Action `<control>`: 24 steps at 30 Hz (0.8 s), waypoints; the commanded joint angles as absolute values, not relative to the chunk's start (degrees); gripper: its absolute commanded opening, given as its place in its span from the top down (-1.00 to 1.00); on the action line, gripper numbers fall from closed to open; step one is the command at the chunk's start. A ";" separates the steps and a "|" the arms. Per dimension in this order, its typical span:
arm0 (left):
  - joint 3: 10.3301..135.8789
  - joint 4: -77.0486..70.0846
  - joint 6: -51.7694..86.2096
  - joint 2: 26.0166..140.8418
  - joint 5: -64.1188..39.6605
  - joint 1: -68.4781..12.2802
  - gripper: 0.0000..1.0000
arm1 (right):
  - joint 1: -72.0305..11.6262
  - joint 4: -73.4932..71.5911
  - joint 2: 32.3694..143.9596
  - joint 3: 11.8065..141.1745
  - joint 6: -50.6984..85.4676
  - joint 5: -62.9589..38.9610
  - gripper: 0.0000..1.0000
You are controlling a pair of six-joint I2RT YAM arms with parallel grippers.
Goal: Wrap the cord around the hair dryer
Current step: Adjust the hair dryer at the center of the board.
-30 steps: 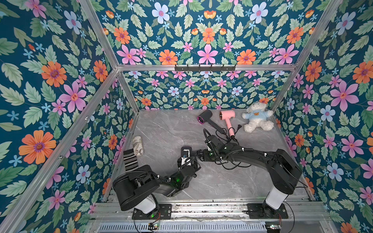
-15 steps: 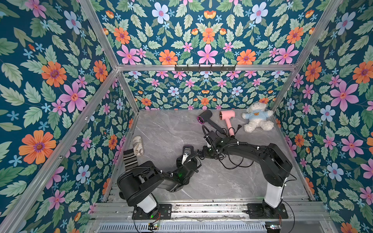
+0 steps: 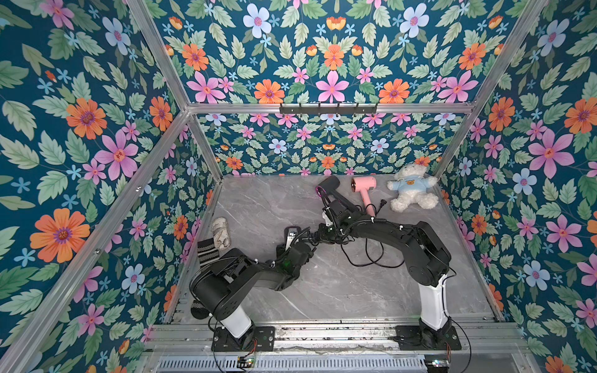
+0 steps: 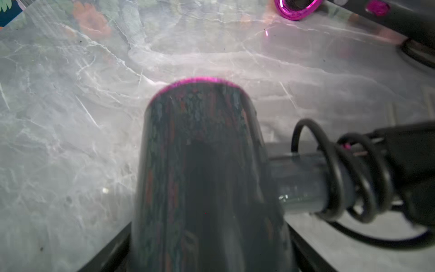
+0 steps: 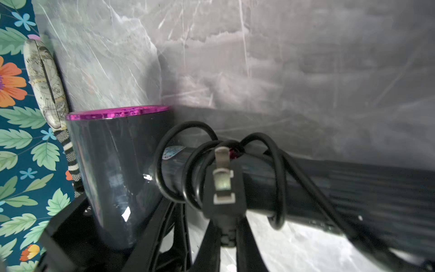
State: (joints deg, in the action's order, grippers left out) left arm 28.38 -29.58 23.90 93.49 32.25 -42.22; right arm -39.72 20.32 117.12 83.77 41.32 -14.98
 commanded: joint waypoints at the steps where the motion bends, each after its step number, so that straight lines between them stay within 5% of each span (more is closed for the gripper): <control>1: 31.24 -21.42 24.07 93.55 30.96 -39.49 -0.70 | -39.70 26.92 118.82 85.13 41.22 -13.87 0.64; 12: 38.74 -18.28 22.98 99.02 28.43 -33.41 -0.67 | -36.16 33.04 115.84 91.44 36.30 -17.25 -0.04; 24: 45.47 -11.98 24.39 101.87 29.01 -30.29 -0.66 | -28.90 39.48 107.60 82.58 28.31 -13.15 0.06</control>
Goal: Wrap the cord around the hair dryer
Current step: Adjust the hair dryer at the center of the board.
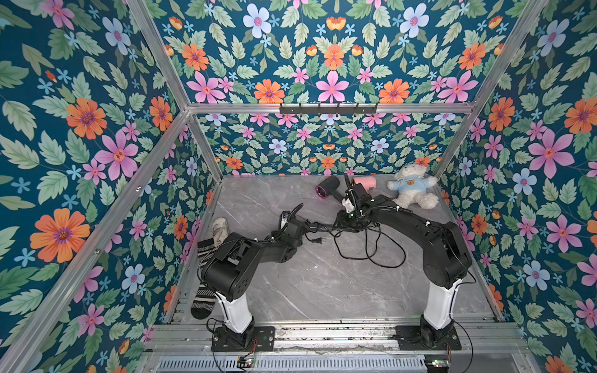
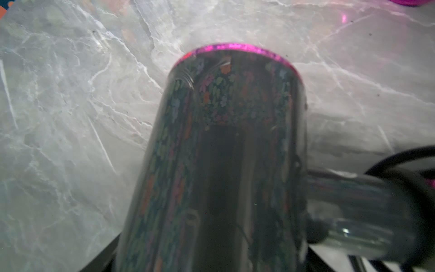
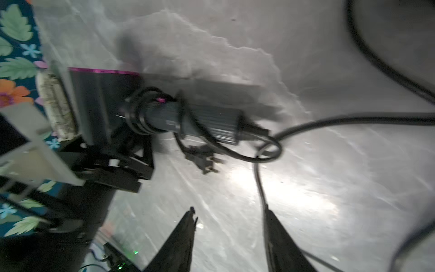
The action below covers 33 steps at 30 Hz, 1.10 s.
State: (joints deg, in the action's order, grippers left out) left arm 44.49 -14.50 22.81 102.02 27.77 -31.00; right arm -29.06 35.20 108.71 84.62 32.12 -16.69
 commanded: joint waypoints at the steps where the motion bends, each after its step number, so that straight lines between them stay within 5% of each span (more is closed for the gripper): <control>1: 45.69 -11.87 24.48 101.91 28.86 -30.04 -0.66 | -28.95 39.98 107.50 81.66 27.88 -12.76 0.09; 17: 49.46 -9.17 24.63 105.72 30.06 -27.17 -0.61 | -32.27 36.36 106.53 73.00 28.19 -10.56 0.16; 33: 55.81 -7.48 18.47 110.14 21.05 -22.73 -0.74 | -24.39 41.05 96.59 75.92 16.06 -11.48 0.07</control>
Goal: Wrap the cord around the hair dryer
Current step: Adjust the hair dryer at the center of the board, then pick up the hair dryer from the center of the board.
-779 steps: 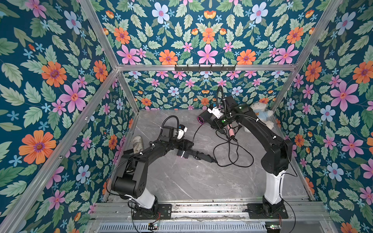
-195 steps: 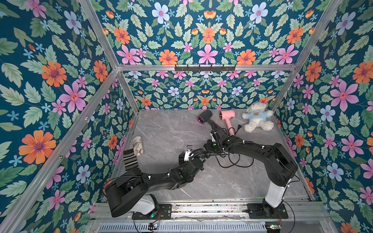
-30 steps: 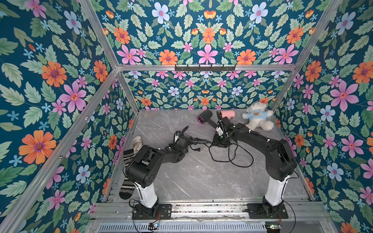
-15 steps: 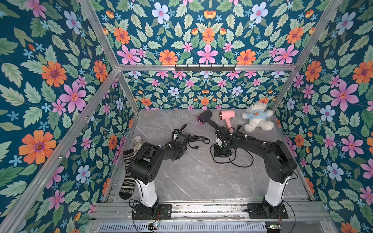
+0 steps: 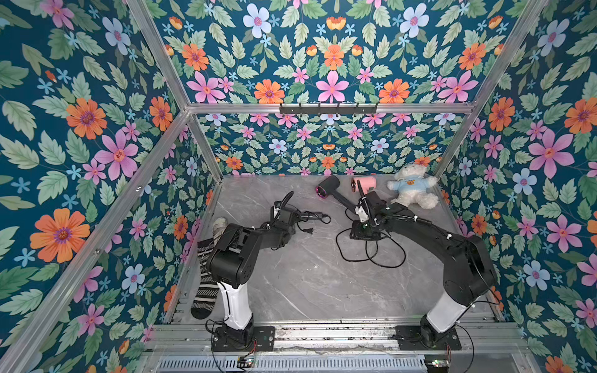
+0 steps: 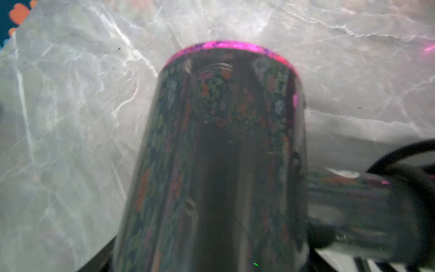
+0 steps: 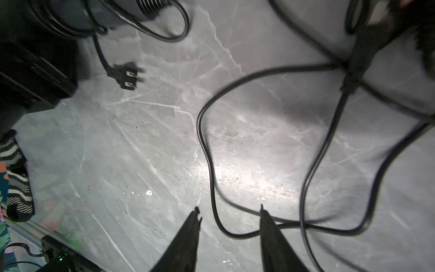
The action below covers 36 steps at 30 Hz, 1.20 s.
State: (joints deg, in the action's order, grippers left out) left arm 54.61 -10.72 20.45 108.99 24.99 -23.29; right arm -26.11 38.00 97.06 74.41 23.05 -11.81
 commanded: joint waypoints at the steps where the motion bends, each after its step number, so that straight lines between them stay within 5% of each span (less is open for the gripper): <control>1: 56.40 -6.86 18.50 110.53 20.69 -22.53 -0.75 | -23.63 41.03 96.62 76.77 13.54 -11.28 0.04; 8: 56.34 -5.71 18.42 107.72 15.43 -22.46 -0.98 | -21.36 34.10 104.14 85.92 -3.38 -9.65 -0.24; 21: 54.66 4.79 13.62 92.46 14.77 -23.46 -0.99 | -18.46 39.72 128.44 111.96 -12.95 -12.93 -0.26; 36: 48.96 14.79 15.30 74.88 13.35 -24.24 -0.99 | -16.71 50.43 141.90 127.05 -15.99 -16.39 -0.25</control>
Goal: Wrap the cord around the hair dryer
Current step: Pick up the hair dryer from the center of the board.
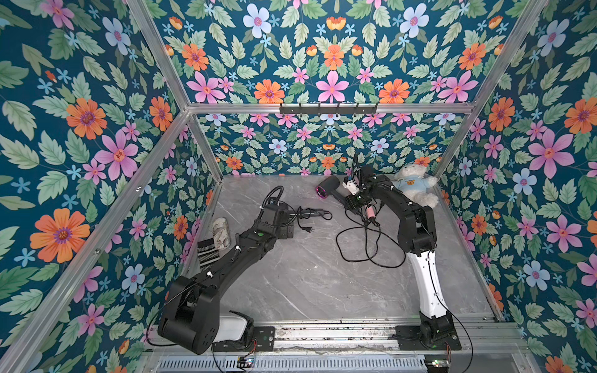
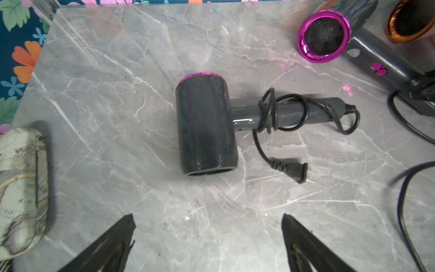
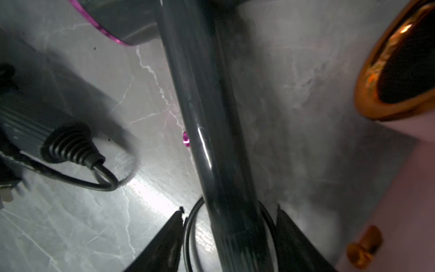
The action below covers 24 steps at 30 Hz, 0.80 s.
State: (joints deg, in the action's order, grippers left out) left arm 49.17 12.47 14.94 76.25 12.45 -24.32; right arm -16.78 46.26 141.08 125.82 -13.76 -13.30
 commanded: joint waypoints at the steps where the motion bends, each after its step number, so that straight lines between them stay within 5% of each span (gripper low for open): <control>1: 48.91 14.84 15.34 74.52 13.36 -24.20 -0.99 | -16.74 50.71 142.13 127.30 -16.00 -17.24 -0.24; 13: 48.91 13.99 17.43 73.24 11.82 -24.17 -0.99 | -16.65 50.76 144.56 129.31 -15.76 -17.42 0.07; 24: 49.83 13.52 15.28 72.03 9.68 -24.17 -0.98 | -16.26 44.77 137.03 121.01 -15.73 -16.26 0.66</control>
